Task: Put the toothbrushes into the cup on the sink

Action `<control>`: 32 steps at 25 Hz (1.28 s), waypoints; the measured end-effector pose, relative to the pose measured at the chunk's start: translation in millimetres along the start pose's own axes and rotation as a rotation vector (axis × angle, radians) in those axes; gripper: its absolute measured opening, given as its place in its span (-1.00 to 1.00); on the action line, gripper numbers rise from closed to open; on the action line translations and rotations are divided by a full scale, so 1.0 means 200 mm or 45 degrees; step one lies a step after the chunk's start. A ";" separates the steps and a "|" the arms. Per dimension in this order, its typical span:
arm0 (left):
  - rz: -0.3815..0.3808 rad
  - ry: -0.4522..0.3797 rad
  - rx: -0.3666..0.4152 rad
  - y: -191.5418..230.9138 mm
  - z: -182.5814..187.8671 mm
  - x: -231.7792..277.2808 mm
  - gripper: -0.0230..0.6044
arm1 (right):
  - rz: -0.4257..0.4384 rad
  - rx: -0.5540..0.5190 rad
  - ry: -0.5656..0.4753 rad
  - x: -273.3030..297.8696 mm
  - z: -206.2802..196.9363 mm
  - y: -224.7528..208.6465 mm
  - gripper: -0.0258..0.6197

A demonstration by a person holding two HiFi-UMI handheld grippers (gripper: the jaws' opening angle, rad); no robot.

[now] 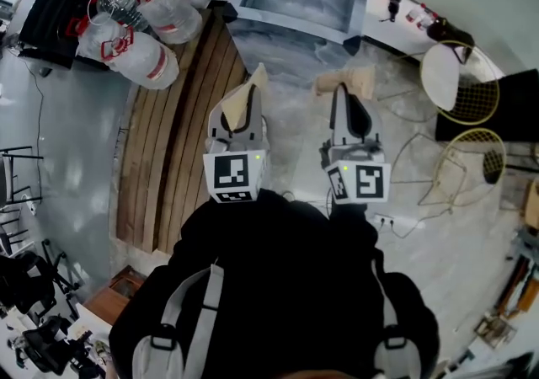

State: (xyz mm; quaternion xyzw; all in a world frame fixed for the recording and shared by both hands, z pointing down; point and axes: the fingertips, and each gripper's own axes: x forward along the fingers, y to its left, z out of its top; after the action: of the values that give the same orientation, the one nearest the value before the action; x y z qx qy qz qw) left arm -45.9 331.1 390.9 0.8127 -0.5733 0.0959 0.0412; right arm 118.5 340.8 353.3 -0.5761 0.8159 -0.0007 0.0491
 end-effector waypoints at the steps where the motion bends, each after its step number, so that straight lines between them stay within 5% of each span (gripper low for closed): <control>1: -0.003 0.002 -0.001 0.04 0.01 0.06 -0.82 | 0.000 0.001 0.002 0.07 0.00 0.00 -0.90; 20: -0.108 0.035 0.001 0.75 0.30 1.23 -0.82 | -0.088 -0.024 0.053 1.41 -0.02 -0.16 -0.91; 32: -0.209 0.052 0.009 0.86 0.35 1.72 -0.82 | -0.131 0.017 0.089 1.82 -0.06 -0.28 -0.90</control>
State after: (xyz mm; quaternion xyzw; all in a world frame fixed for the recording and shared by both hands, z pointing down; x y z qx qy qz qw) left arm -87.8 -56.4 384.3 0.8549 -0.5035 0.1109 0.0577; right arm 49.9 -21.4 340.1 -0.6166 0.7864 -0.0290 0.0245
